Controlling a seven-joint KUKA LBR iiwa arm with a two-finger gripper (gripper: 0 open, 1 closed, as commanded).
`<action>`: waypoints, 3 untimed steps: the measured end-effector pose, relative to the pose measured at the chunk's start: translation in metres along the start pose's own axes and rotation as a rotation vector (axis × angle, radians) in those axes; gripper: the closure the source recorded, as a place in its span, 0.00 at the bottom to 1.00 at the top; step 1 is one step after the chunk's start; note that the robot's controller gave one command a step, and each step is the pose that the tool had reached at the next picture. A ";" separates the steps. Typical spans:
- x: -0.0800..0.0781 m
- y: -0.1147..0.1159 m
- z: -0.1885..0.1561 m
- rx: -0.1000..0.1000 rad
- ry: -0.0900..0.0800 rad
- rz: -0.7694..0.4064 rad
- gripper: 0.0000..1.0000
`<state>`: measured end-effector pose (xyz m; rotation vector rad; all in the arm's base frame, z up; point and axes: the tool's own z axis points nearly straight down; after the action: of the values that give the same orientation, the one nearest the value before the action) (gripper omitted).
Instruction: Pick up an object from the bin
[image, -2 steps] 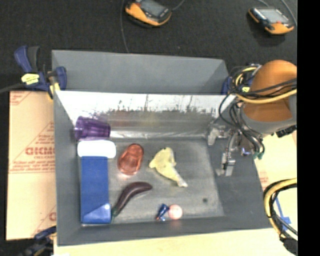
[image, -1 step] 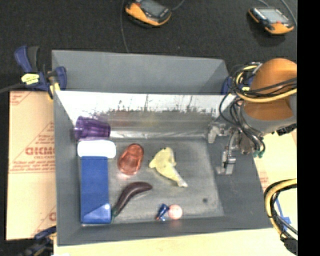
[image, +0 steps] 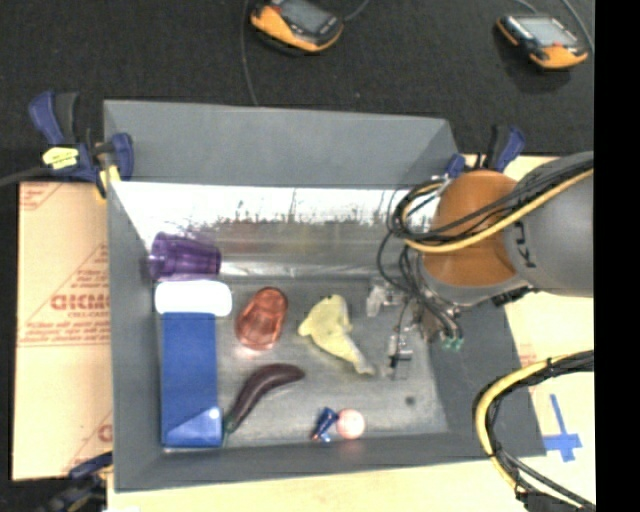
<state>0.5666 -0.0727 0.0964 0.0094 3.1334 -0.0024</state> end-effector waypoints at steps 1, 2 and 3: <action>0.002 0.032 -0.003 0.003 -0.001 -0.064 0.00; 0.009 0.075 -0.004 -0.003 0.001 -0.035 0.00; -0.012 0.076 0.017 0.002 -0.011 0.034 0.00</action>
Offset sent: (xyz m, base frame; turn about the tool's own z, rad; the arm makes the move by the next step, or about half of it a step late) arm -0.0093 0.0733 0.0036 -0.0315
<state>0.5788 0.0036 0.0791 0.0618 3.1214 -0.0056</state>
